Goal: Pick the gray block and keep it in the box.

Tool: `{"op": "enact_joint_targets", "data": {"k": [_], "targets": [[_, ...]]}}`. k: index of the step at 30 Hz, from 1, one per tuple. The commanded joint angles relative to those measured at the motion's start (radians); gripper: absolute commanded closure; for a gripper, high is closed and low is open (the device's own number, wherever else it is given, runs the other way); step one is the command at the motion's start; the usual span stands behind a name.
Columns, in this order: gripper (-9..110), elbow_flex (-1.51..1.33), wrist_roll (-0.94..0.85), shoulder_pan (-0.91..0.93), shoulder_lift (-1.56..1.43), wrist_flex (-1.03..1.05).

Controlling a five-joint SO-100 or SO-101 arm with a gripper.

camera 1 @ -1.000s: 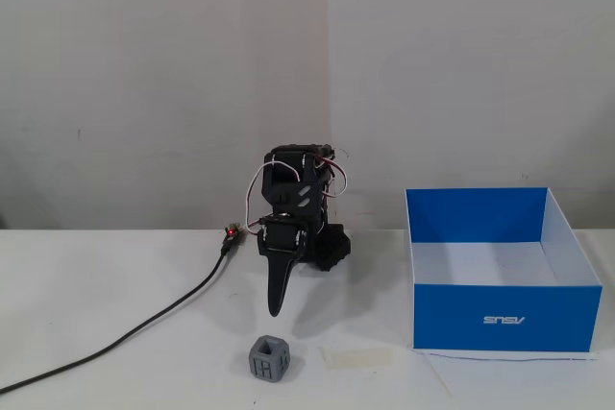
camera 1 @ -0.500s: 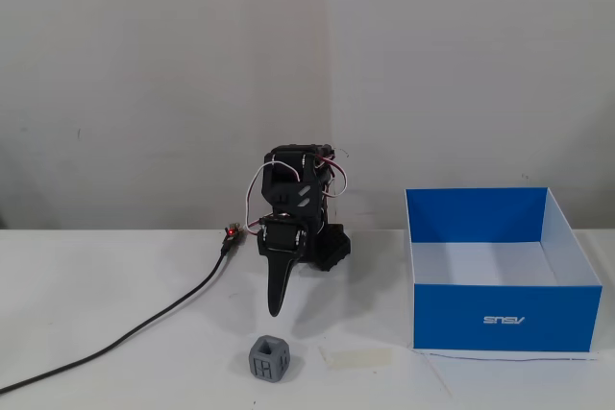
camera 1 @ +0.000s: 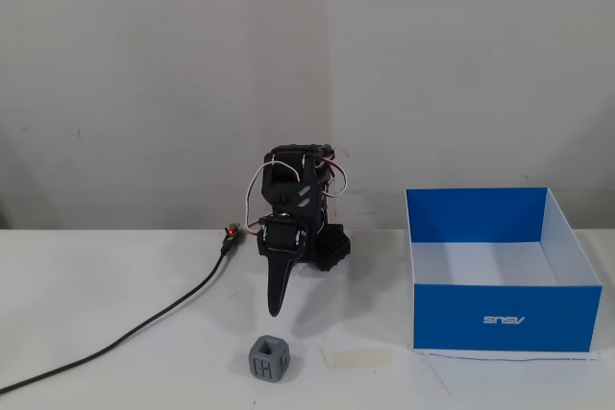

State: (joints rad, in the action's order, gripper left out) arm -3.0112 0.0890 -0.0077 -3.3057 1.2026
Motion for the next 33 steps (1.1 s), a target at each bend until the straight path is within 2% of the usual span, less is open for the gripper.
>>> {"op": "enact_joint_targets", "data": {"k": [1, 33], "targets": [[101, -0.008, 0.008, 0.005, -0.123, -0.005], [101, -0.008, 0.000, -0.031, -0.123, -0.009]]}}
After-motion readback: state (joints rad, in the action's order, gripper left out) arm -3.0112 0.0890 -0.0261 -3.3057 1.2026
